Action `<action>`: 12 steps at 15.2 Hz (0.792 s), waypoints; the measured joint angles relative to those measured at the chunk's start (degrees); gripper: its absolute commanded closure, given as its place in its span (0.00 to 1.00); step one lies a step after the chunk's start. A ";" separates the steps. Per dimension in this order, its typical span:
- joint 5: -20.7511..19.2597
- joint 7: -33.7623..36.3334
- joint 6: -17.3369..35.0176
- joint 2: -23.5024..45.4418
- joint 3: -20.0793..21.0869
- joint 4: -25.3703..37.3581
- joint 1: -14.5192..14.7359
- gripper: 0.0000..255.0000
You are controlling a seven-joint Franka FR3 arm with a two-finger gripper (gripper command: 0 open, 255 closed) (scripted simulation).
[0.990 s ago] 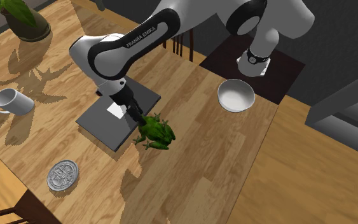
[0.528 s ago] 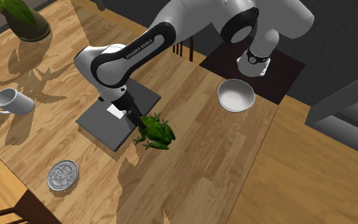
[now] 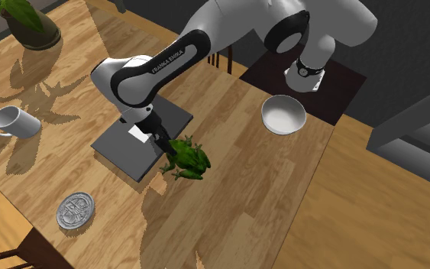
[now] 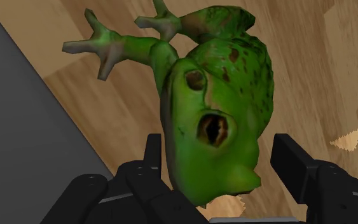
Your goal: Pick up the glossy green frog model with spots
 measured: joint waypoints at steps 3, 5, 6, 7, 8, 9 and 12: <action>0.00 -0.01 0.00 0.01 0.00 0.02 -0.01 1.00; -0.05 0.09 -0.14 -0.16 -0.05 -0.09 0.02 1.00; -0.10 0.31 -0.40 -0.45 -0.08 -0.09 0.05 1.00; -0.14 0.42 -0.60 -0.86 -0.12 -0.26 0.09 1.00; -0.21 0.72 -1.05 -1.19 -0.15 -0.06 0.06 1.00; -0.26 0.84 -1.32 -1.62 -0.20 -0.19 0.06 1.00; -0.44 1.49 -2.54 -2.82 -0.33 -0.02 -0.03 1.00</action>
